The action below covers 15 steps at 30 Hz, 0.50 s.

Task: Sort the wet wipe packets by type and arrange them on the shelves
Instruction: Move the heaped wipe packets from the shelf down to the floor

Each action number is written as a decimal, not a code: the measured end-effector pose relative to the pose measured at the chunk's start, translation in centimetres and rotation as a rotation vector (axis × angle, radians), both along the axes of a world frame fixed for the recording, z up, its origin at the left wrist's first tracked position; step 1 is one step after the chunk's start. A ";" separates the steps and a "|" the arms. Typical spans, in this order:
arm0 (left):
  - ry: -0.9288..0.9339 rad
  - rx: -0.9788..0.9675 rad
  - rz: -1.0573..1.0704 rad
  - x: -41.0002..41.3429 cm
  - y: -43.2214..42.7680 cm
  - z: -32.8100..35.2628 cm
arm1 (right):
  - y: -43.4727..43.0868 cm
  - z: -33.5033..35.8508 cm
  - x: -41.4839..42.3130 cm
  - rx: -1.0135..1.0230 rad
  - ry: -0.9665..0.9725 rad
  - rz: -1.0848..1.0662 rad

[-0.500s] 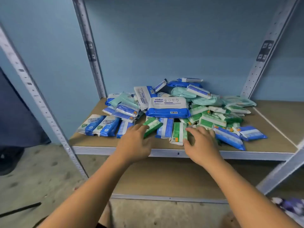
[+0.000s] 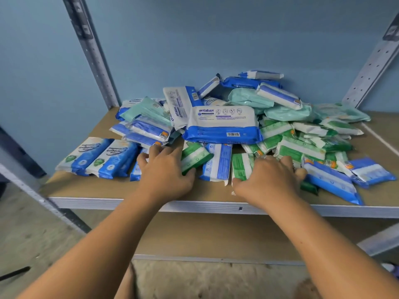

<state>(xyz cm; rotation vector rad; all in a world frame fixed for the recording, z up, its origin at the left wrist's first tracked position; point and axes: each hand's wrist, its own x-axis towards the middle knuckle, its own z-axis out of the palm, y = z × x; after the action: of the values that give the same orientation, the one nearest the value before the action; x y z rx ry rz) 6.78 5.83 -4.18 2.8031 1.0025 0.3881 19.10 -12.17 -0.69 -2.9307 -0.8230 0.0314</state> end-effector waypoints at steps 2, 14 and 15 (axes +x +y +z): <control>-0.012 -0.021 0.015 -0.1 -0.1 0.1 | -0.2 0.1 -0.3 -0.013 0.013 0.010; -0.128 -0.081 0.002 -5.2 -4.9 1.8 | -5.1 0.9 -3.3 0.171 0.050 0.026; -0.133 -0.089 -0.015 -6.1 -5.6 1.7 | -6.1 0.9 -3.9 0.209 0.054 0.041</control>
<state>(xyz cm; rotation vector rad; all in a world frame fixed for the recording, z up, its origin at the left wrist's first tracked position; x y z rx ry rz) 0.71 0.21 -2.48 2.6647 0.9448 0.5078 15.25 -18.27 0.25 -2.7058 -0.8240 0.0259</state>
